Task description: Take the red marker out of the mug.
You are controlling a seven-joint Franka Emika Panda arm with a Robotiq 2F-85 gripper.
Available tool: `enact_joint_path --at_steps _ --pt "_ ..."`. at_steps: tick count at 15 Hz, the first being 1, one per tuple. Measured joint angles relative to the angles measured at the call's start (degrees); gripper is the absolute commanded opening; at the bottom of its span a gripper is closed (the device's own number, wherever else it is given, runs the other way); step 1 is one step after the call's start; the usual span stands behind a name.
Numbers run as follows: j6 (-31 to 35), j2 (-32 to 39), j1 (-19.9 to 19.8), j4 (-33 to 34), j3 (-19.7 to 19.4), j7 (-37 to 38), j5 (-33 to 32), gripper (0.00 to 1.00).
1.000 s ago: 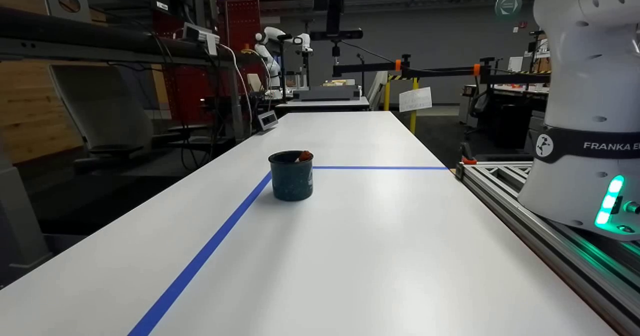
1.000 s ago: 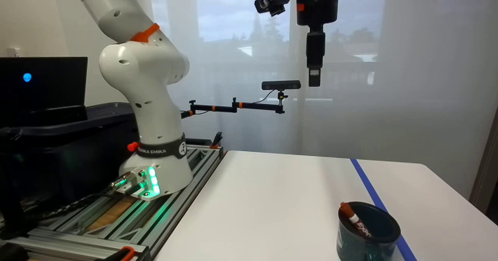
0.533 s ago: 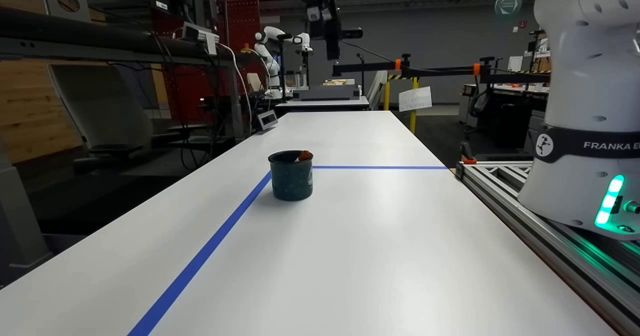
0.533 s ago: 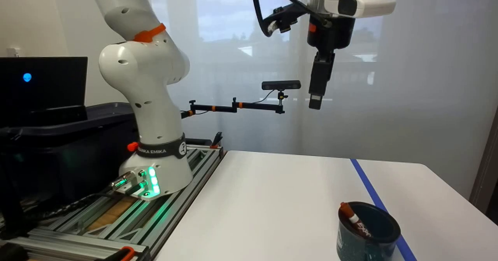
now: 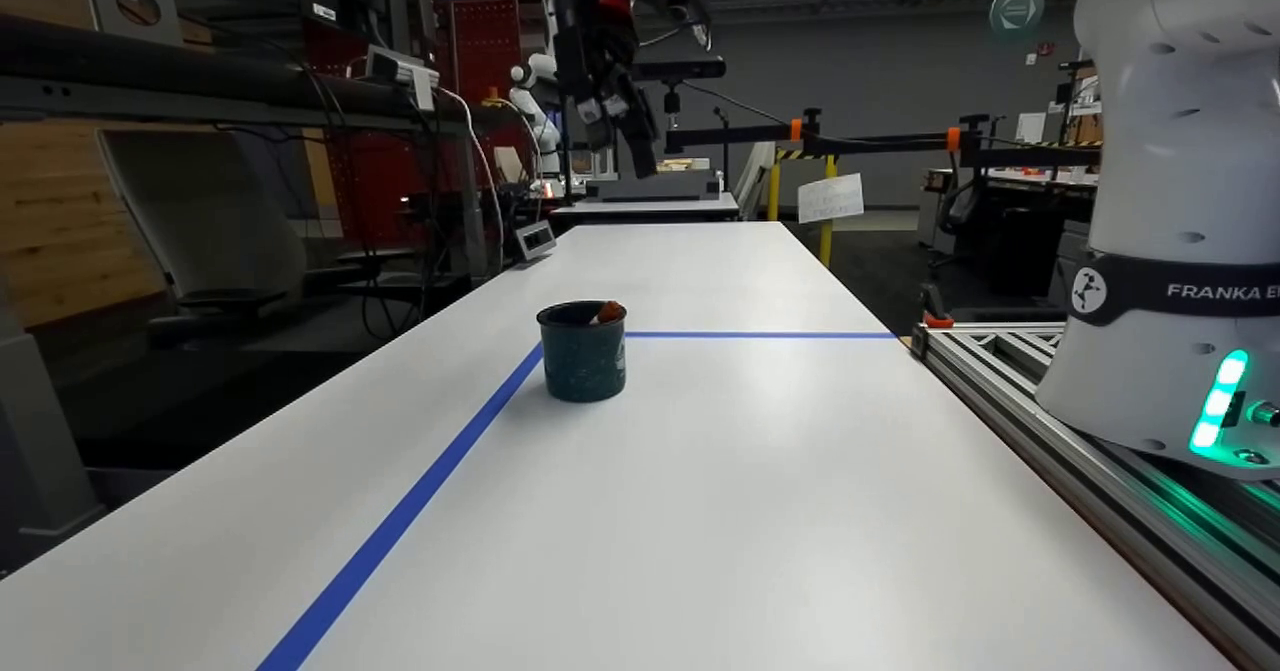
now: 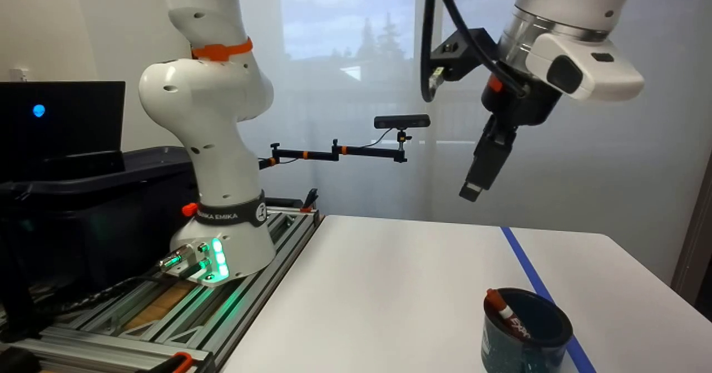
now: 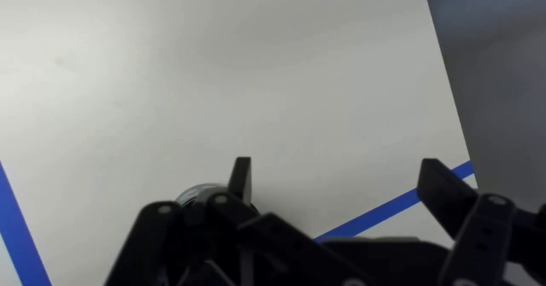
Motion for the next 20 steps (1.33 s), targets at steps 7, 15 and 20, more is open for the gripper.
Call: enact_joint_path --at_steps 7,15,20 --pt "-1.4 10.2 -1.5 7.7 1.8 1.6 -0.2 1.00" --pt "-1.4 11.4 -3.0 8.2 2.8 1.6 -0.1 1.00" --pt "-1.4 14.4 -4.5 10.8 3.0 1.6 -0.3 0.74"
